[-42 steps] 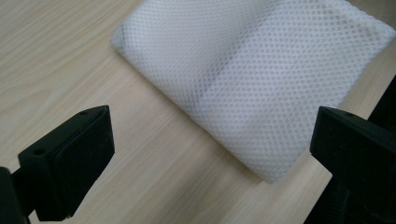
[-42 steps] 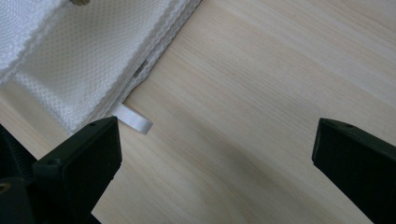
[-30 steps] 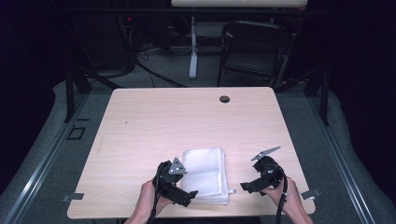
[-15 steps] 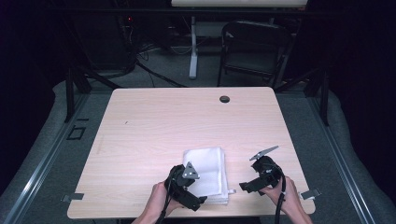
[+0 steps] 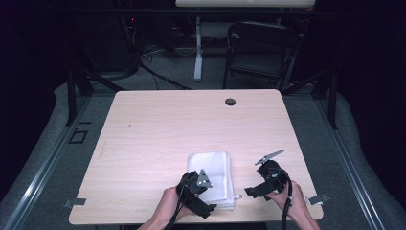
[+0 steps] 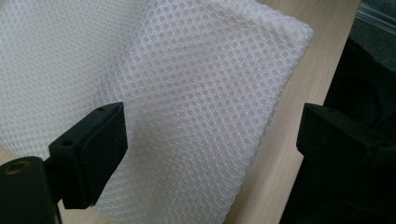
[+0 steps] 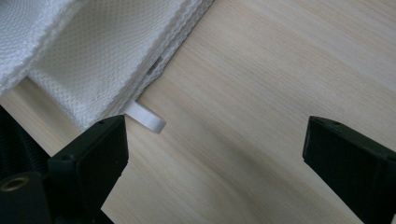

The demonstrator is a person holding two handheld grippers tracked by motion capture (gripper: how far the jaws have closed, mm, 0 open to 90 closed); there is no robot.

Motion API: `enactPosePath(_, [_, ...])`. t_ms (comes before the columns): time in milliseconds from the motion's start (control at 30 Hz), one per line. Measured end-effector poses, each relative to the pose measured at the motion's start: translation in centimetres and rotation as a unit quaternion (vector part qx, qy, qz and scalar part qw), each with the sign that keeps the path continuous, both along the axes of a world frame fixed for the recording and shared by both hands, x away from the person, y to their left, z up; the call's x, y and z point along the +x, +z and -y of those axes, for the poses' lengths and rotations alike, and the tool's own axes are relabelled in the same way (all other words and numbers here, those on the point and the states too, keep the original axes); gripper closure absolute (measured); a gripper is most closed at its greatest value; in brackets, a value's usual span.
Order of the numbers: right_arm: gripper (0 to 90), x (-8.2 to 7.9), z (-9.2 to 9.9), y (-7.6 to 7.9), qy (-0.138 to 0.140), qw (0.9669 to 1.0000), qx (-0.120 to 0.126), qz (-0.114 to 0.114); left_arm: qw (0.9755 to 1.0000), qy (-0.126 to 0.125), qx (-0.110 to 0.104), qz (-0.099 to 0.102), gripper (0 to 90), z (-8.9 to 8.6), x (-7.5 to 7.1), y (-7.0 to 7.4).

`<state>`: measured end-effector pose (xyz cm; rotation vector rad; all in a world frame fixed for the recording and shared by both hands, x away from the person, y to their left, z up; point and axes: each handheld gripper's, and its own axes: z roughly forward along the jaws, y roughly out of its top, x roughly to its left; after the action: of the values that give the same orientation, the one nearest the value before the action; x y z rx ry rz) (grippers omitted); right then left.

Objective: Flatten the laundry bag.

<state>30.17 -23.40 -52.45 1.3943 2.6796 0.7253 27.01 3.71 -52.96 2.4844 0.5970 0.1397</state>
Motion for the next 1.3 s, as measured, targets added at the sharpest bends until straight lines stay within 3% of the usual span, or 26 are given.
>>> enactPosePath(167, [6.6,0.0,-0.1,0.0,0.002,1.0,-0.003,0.0,0.9999,-0.008,0.003,0.008,8.4,0.5,0.1,-0.2])
enactPosePath(233, [6.7,-0.1,-0.1,0.0,0.001,1.0,-0.003,-0.004,0.9996,-0.011,0.013,0.022,10.3,1.0,0.0,-0.4])
enactPosePath(367, [8.3,-0.1,-0.2,0.0,0.008,0.9999,-0.01,-0.003,0.9995,-0.02,0.016,0.017,15.4,1.3,0.0,-0.6])
enactPosePath(533, [8.5,-0.1,-0.3,-0.1,0.008,0.9999,-0.001,-0.01,0.9993,-0.026,0.028,0.007,25.7,1.7,0.1,-1.5])
enactPosePath(600, [8.6,-0.1,-0.3,-0.1,0.012,0.9998,-0.012,-0.009,0.9991,-0.027,0.032,0.008,28.7,1.7,0.1,-1.7])
enactPosePath(800, [8.7,-0.2,-0.4,-0.4,0.008,1.0,0.004,0.001,0.9984,-0.042,0.036,0.014,33.4,1.9,-0.2,-1.5])
enactPosePath(933, [8.8,-0.1,-0.3,-0.3,0.02,0.9997,-0.013,-0.01,0.998,-0.046,0.043,0.008,38.2,2.0,-0.2,-2.0])
enactPosePath(967, [8.9,-0.2,-0.4,-0.4,0.012,0.9999,-0.005,-0.003,0.9979,-0.045,0.045,0.009,39.6,1.9,-0.1,-2.2])
enactPosePath(1167, [9.0,-0.2,-0.5,-0.2,0.026,0.9995,-0.01,-0.013,0.9972,-0.055,0.05,0.007,46.8,1.8,0.0,-2.3])
enactPosePath(1300, [9.1,-0.3,-0.6,-0.4,0.018,0.9998,-0.005,-0.006,0.9965,-0.062,0.053,0.015,54.7,1.8,-0.1,-2.4])
